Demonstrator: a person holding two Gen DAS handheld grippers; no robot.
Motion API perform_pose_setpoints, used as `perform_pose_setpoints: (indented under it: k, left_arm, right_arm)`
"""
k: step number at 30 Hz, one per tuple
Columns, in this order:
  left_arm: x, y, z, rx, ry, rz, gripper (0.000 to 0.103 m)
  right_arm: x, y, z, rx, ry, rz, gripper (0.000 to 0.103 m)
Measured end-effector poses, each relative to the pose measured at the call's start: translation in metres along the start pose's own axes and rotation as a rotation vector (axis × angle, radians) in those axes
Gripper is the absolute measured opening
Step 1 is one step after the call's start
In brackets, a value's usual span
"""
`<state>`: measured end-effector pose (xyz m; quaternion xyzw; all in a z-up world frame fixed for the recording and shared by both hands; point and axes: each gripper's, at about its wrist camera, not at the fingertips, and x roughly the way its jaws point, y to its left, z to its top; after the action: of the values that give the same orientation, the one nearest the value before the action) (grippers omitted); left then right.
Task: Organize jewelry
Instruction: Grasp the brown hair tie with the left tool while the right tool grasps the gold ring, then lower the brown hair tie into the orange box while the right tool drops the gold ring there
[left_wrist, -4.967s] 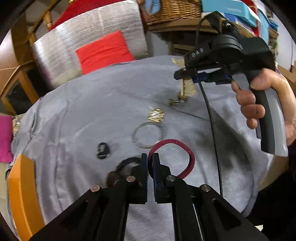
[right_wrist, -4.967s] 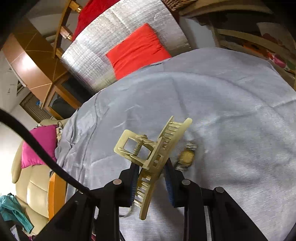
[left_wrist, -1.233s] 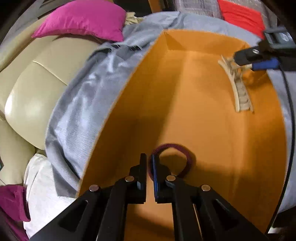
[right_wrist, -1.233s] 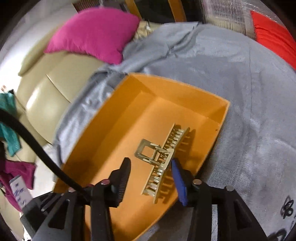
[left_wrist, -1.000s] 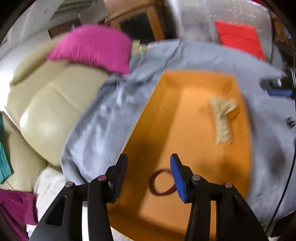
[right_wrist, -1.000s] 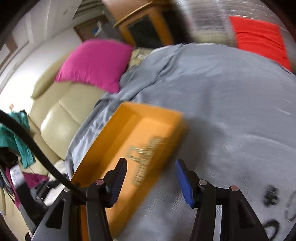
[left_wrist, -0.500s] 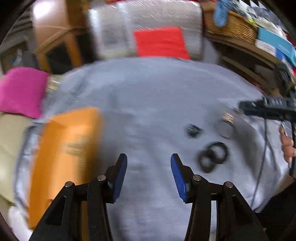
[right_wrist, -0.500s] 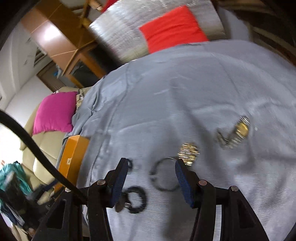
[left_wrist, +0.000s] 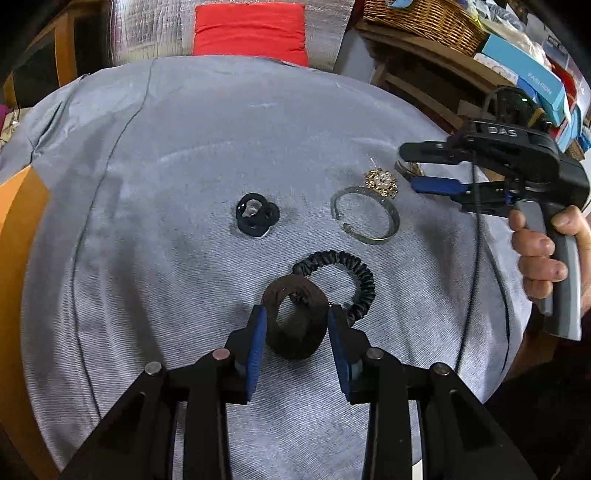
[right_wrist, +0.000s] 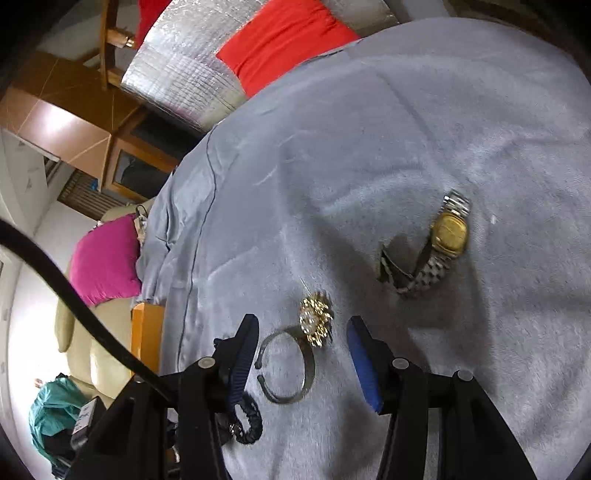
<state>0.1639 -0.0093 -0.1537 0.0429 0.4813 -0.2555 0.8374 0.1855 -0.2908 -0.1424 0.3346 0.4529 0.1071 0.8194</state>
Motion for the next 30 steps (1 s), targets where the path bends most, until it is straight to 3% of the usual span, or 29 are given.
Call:
perform_pose_setpoints:
  k: [5, 7, 9, 10, 11, 15, 19, 24, 30]
  left_arm:
    - [0.005, -0.001, -0.003, 0.000, 0.009, -0.024, 0.034]
    - [0.006, -0.002, -0.002, -0.004, 0.003, -0.041, 0.029]
    - [0.006, -0.003, -0.002, -0.006, 0.001, -0.057, 0.020]
    - [0.006, -0.001, -0.003, -0.015, 0.001, -0.083, 0.010]
    - [0.006, 0.001, -0.003, -0.023, 0.002, -0.102, 0.009]
    - [0.002, 0.004, -0.007, -0.028, -0.005, -0.100, 0.008]
    - [-0.012, 0.007, -0.007, -0.027, -0.043, -0.090, 0.008]
    - [-0.024, 0.018, -0.006, -0.056, -0.078, -0.076, 0.008]
    - [-0.042, 0.032, -0.007, -0.084, -0.139, -0.008, 0.008]
  right_arm:
    - [0.021, 0.011, 0.002, -0.012, 0.020, -0.044, 0.053]
    - [0.028, 0.016, 0.001, -0.029, 0.021, -0.089, 0.047]
    - [0.033, 0.020, 0.001, -0.048, 0.015, -0.134, 0.034]
    - [0.035, 0.022, 0.001, -0.061, 0.013, -0.157, 0.030]
    - [0.036, 0.023, 0.000, -0.073, 0.010, -0.184, 0.021]
    - [0.034, 0.026, 0.000, -0.090, -0.008, -0.203, 0.018]
    - [0.023, 0.028, 0.000, -0.095, -0.035, -0.164, 0.008]
    - [0.014, 0.026, 0.000, -0.083, -0.054, -0.147, 0.008]
    - [-0.007, 0.030, 0.002, -0.070, -0.107, -0.039, 0.008]
